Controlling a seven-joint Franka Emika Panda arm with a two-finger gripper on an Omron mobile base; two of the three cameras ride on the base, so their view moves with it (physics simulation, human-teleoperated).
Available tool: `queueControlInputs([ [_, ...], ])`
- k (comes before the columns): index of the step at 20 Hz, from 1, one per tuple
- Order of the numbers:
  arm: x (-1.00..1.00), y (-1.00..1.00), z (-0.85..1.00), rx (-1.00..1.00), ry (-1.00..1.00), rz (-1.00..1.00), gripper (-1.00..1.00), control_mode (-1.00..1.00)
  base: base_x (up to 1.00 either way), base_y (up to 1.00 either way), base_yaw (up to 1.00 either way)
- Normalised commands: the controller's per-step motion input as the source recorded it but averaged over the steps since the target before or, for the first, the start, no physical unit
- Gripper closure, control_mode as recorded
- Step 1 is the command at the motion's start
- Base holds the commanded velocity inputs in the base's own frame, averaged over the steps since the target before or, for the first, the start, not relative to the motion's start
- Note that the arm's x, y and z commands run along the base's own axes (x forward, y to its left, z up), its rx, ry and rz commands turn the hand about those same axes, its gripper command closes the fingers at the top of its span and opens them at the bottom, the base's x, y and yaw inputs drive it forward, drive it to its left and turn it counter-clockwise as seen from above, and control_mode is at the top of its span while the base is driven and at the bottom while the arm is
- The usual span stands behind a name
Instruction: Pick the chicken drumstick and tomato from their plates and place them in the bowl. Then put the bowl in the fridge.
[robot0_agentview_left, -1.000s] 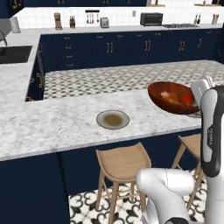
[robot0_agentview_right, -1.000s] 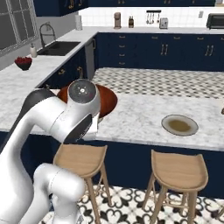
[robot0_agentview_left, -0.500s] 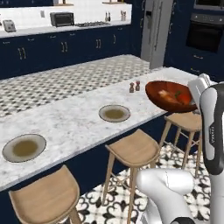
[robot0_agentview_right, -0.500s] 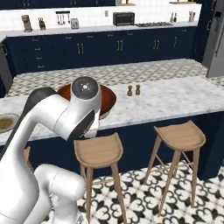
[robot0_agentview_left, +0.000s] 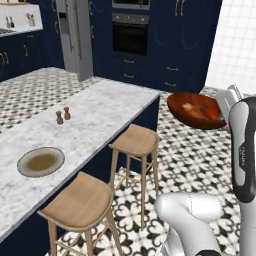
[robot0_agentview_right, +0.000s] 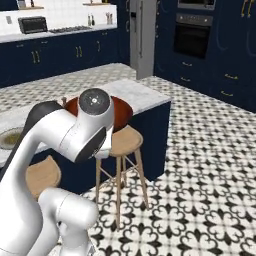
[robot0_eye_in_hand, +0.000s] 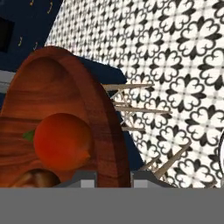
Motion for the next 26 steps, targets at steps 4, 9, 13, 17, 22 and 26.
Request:
queueControlInputs([
  [4,0.00,0.00,0.00,0.00,0.00,0.00,1.00,1.00,0.98,-0.98,-0.27],
  [9,0.00,0.00,0.00,0.00,0.00,0.00,1.00,1.00,1.00,-0.79,-0.17],
  [13,0.00,0.00,0.00,0.00,0.00,0.00,1.00,1.00,1.00,-0.92,-0.12],
  [17,0.00,0.00,0.00,0.00,0.00,0.00,1.00,1.00,1.00,-0.97,-0.11],
  [22,0.00,0.00,0.00,0.00,0.00,0.00,1.00,1.00,1.00,-0.96,-0.10],
  [26,0.00,0.00,0.00,0.00,0.00,0.00,1.00,1.00,1.00,-0.52,-0.05],
])
